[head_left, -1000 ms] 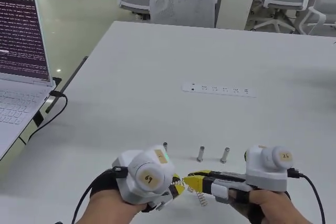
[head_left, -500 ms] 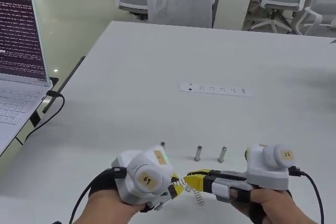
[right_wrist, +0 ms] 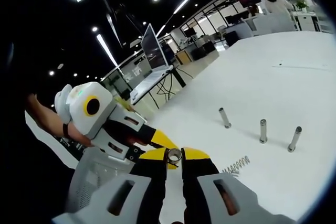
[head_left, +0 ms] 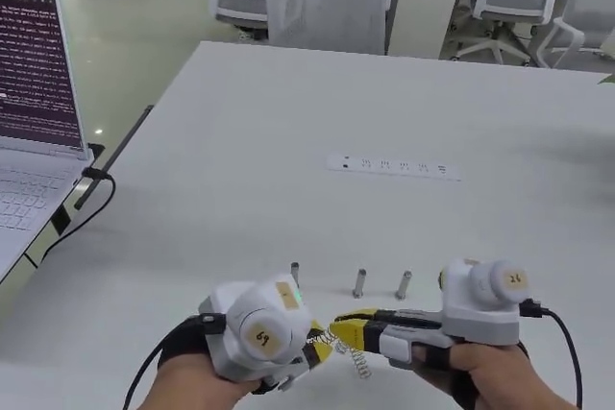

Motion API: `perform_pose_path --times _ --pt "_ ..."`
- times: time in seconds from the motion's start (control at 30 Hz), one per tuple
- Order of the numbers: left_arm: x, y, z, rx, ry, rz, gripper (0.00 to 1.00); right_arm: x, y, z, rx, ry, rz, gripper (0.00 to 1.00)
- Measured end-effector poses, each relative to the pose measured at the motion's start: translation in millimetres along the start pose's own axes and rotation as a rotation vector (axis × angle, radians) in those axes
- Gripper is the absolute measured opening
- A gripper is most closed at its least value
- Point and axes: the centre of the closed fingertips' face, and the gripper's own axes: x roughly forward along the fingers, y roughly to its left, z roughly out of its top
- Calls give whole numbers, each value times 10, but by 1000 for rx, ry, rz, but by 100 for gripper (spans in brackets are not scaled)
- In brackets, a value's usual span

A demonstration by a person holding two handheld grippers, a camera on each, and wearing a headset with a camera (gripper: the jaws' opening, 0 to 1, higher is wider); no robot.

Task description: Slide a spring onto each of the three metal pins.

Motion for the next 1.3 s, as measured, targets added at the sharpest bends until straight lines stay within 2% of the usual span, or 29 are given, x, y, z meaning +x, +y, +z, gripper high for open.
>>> perform_pose_path --times 0.23,0.37,0.6,0.8,1.0,1.2,1.3 --pt "23 14 -20 -10 3 2 3 24 -9 2 -27 19 -15 8" --pt "36 30 -60 -19 22 10 3 29 14 31 -25 11 -11 8" --pt "40 36 -45 -43 15 8 3 54 45 64 -68 29 -8 8" --pt "50 57 2 -76 -5 15 3 72 71 110 -131 51 -15 8" --pt "57 83 36 -99 -27 22 2 77 78 146 -161 64 -18 8" --pt "62 67 63 -76 -58 22 2 45 90 124 -262 138 -15 9" --pt "57 39 120 -68 -89 13 2 30 99 112 -297 170 -14 9"
